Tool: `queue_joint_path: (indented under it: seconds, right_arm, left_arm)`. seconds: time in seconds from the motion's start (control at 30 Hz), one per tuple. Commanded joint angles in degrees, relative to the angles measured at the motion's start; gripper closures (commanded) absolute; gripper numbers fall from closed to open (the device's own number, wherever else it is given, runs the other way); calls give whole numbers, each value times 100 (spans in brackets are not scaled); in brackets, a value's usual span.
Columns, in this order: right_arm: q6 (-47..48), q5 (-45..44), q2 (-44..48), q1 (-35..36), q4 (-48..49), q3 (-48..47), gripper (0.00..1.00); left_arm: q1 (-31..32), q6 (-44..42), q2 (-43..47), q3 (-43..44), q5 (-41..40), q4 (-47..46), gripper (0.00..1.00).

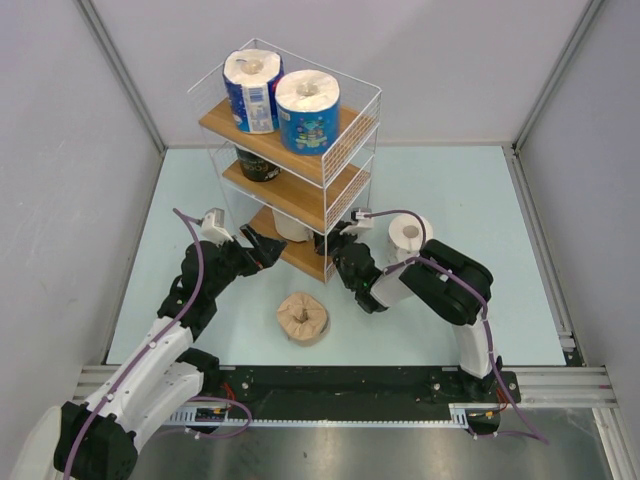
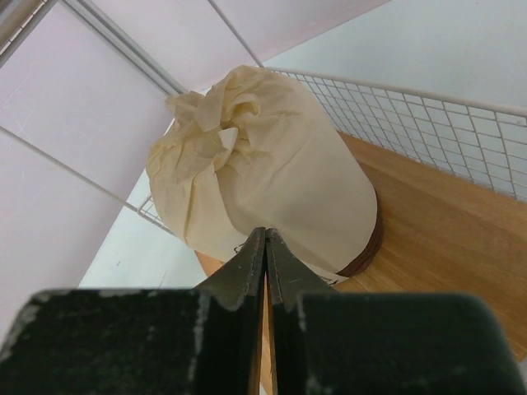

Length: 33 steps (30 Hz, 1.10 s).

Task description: Place and organize the paper towels onto the shelf

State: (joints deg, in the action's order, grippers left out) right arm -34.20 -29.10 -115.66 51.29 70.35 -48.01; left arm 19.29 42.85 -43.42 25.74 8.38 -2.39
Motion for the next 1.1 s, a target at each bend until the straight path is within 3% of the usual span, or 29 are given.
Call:
queue_joint_path:
  seconds: [0.0,1.07]
  right_arm:
    - [141,-78,175,-31,40,-103,94]
    - [53,546,-511,-198,-373,-851,94]
  left_arm:
    - [-48,-75,62,37,137,-112,0]
    - [-92,-66,0,63,164,-86,0]
